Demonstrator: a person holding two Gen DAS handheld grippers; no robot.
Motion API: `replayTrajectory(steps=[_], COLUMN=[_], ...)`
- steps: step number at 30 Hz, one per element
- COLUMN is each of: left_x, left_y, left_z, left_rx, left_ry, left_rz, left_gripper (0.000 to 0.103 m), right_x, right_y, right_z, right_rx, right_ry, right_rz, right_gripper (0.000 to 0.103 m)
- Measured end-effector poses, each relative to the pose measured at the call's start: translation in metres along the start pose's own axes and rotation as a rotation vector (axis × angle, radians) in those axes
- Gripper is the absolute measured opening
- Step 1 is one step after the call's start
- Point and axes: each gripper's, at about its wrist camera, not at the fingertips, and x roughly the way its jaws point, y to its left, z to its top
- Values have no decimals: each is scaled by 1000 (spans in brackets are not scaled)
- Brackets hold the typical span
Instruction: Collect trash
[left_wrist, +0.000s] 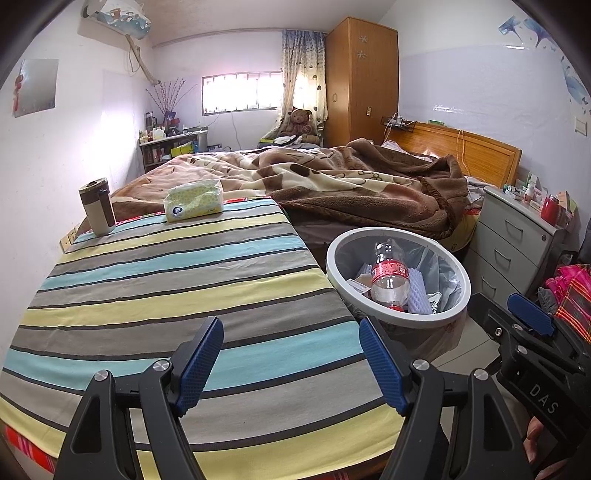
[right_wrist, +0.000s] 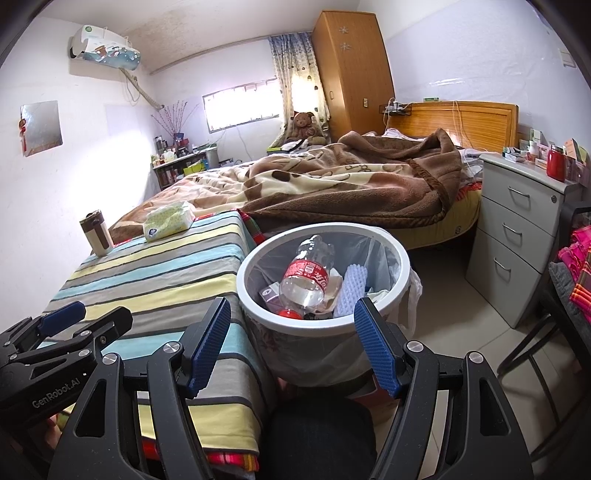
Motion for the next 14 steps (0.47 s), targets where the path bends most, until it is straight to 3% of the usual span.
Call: replayTrajectory(steps=[14], left_x=[-2], left_y=[1], left_z=[1], left_rx=[-5], left_ry=[0], left_rz=[6], left_gripper=[76], right_x=[1], right_y=[0], right_z=[0], right_rx=[0], right_ry=[0], right_rz=[0], right_gripper=[71])
